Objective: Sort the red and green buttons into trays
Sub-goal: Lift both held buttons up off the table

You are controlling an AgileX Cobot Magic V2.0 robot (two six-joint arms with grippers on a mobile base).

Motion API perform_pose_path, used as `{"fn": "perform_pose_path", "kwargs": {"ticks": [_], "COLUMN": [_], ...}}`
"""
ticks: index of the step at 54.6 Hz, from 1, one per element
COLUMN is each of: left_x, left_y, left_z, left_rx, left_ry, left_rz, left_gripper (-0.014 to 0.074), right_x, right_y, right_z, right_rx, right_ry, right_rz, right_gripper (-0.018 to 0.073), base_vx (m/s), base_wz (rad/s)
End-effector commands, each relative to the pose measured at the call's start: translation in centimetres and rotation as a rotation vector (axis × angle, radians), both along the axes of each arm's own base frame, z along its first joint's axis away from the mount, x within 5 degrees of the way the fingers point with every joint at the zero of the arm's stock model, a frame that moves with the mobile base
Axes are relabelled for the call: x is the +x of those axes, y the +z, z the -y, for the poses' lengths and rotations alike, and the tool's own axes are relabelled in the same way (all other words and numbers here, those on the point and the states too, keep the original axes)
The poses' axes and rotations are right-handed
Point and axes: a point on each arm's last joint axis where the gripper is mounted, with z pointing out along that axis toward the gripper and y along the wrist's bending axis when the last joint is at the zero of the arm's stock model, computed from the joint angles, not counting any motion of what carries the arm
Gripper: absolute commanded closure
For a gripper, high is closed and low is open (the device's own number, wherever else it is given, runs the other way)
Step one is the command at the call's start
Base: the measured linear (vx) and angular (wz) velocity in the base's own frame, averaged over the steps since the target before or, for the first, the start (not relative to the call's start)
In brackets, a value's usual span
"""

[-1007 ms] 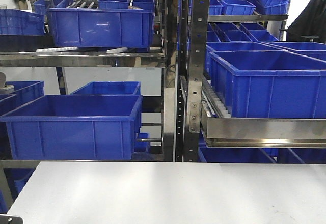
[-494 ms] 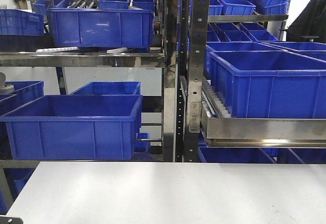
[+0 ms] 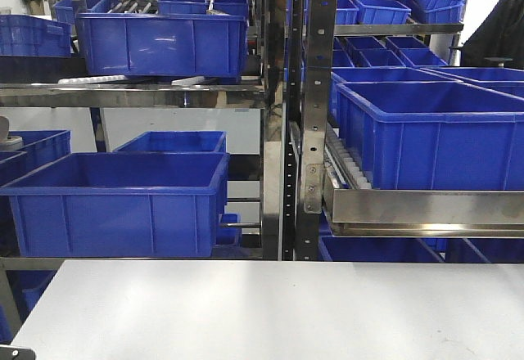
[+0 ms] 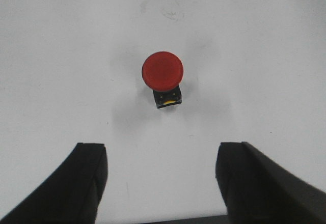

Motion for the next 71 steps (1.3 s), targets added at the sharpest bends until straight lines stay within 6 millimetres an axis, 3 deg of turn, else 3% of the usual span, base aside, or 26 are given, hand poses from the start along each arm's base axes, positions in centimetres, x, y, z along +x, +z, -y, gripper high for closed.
{"fn": "perform_pose_path", "kwargs": {"ticks": [1,7,8,25,61,71], "left_x": [1.0,0.9,0.7,0.6,0.6,0.6], "left_y": [2.8,4.0,5.3,5.7,5.7,5.7], "left_z": [0.3,0.3,0.3,0.2,0.3,0.3], "left_rx": [-0.016,-0.022,-0.025,-0.025,0.005,0.005], "left_ry": [-0.006,-0.007,-0.007,-0.007,-0.051,-0.051], "left_rz": [0.128,0.18,0.226,0.238,0.245,0.245], "left_gripper": [0.0604,0.0603,0.0603,0.0603,0.0603,0.0603], "right_x": [2.8,5.0,8.3,13.0,15.5,15.6], "right_y": [2.1,2.4,1.5,-1.8,-8.4,-8.7], "right_z": [0.1,0.3,0.7,0.6,0.4,0.3], "right_rx": [-0.02,-0.047,-0.109,-0.128,-0.11,-0.108], "right_ry": [0.009,0.013,0.026,0.092,0.126,0.126], "right_rz": [0.019,-0.046,-0.155,-0.299,-0.444,-0.447], "right_gripper": [0.0047,0.0047,0.0047,0.0047,0.0052,0.0146], "base_vx": [0.0,0.0,0.0,0.0,0.0,0.0], "base_wz": [0.0,0.0,0.0,0.0,0.0,0.0]}}
